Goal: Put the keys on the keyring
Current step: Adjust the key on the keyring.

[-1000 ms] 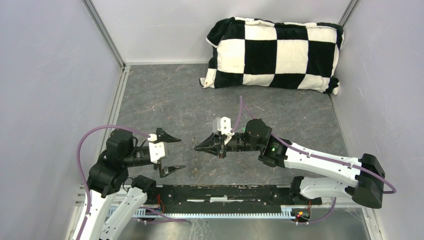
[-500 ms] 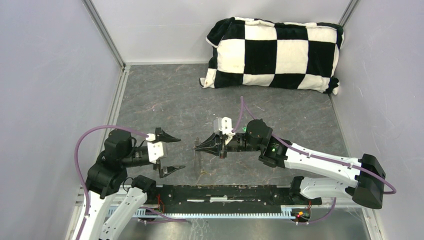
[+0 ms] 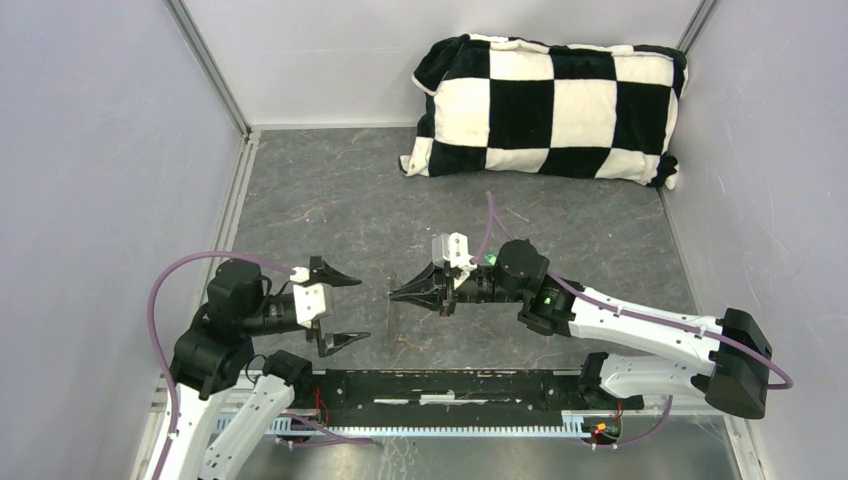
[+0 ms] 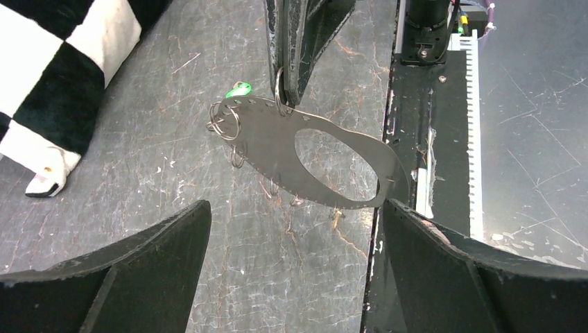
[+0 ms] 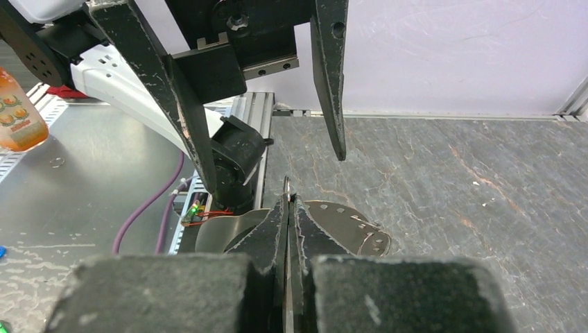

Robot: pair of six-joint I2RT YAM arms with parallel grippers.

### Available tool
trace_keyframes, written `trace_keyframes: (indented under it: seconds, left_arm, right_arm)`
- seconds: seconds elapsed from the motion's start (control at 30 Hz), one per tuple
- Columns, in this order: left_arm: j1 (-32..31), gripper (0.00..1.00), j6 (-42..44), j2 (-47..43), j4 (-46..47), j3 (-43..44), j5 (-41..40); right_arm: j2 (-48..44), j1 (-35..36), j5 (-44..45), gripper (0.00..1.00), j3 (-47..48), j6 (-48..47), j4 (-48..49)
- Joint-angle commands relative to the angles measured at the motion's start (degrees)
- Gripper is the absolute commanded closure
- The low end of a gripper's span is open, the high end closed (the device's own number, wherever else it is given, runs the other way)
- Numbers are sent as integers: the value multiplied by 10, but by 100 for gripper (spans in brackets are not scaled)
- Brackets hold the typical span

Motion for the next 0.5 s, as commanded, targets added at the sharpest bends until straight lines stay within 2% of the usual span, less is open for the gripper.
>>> trace_keyframes:
  seconds: [0.0,0.27,0.47]
  left_arm:
    - [-1,2,-7,-4,11,-2,23]
    - [-1,2,7,0,10,5,49]
    - [-1,4,22,4,10,11,79]
  right_arm:
    - [-17,-4,-23,100,-17,23,88]
    - [-8,-7,-65,100,-20,58,161]
    - [-3,-6,-75,100,-28,66,180]
